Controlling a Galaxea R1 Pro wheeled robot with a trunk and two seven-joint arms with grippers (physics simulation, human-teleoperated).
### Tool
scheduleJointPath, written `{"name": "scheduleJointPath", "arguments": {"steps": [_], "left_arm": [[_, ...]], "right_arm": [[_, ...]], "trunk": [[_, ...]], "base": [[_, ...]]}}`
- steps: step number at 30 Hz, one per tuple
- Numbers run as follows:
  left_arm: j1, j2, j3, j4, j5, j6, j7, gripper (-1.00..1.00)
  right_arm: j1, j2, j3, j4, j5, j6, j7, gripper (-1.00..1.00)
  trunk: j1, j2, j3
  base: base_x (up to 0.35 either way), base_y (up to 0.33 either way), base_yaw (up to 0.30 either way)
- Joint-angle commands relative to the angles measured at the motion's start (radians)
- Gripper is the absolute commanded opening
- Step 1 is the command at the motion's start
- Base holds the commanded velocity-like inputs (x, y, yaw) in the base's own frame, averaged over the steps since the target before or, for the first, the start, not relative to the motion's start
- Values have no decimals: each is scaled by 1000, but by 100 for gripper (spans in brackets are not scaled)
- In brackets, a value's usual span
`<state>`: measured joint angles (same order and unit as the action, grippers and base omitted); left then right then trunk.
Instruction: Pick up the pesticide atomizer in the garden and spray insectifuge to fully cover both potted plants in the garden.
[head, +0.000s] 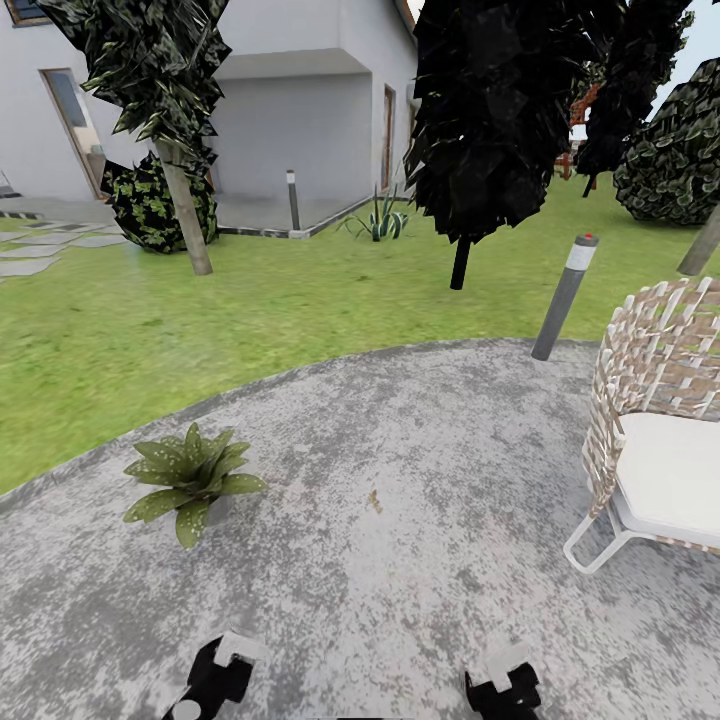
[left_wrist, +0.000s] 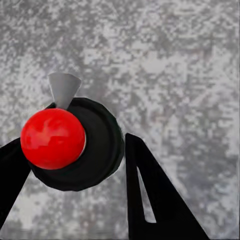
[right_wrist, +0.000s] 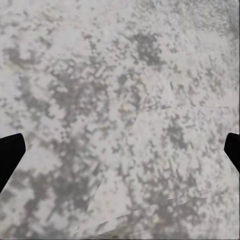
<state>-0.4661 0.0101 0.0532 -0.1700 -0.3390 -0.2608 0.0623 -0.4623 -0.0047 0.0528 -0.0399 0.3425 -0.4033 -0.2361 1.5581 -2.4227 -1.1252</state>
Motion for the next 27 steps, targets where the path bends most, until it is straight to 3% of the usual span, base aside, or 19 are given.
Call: {"name": "scheduleJointPath", "arguments": {"steps": [1,3,9,14,20,27], "left_arm": [[32,2,5,29,30,-54,30,-100],[54,4,5,39,56,-65,37,-100],[64,-1,5,38,128,-66,35,-100],[64,-2,4,45,133,-68,26,-100],[66,-11,3,52,134,-69,-5,-100],[66,-16,1,53,130,-69,-13,-100]], "right_arm": [[10,5,3,7,-104,-13,-45,100],[12,8,4,4,-141,-16,-50,100],[13,10,0,1,-154,-22,-54,100],[13,10,-1,5,-159,-23,-57,100],[13,9,0,9,-227,-23,-56,100],[13,8,1,10,-236,-23,-54,100]], "trunk": [[0,0,-1],[0,0,-1],[0,0,-1],[0,0,0],[0,0,3],[0,0,4]], "base": [[0,0,0],[0,0,0],[0,0,0],[0,0,-108],[0,0,-274],[0,0,-296]]}}
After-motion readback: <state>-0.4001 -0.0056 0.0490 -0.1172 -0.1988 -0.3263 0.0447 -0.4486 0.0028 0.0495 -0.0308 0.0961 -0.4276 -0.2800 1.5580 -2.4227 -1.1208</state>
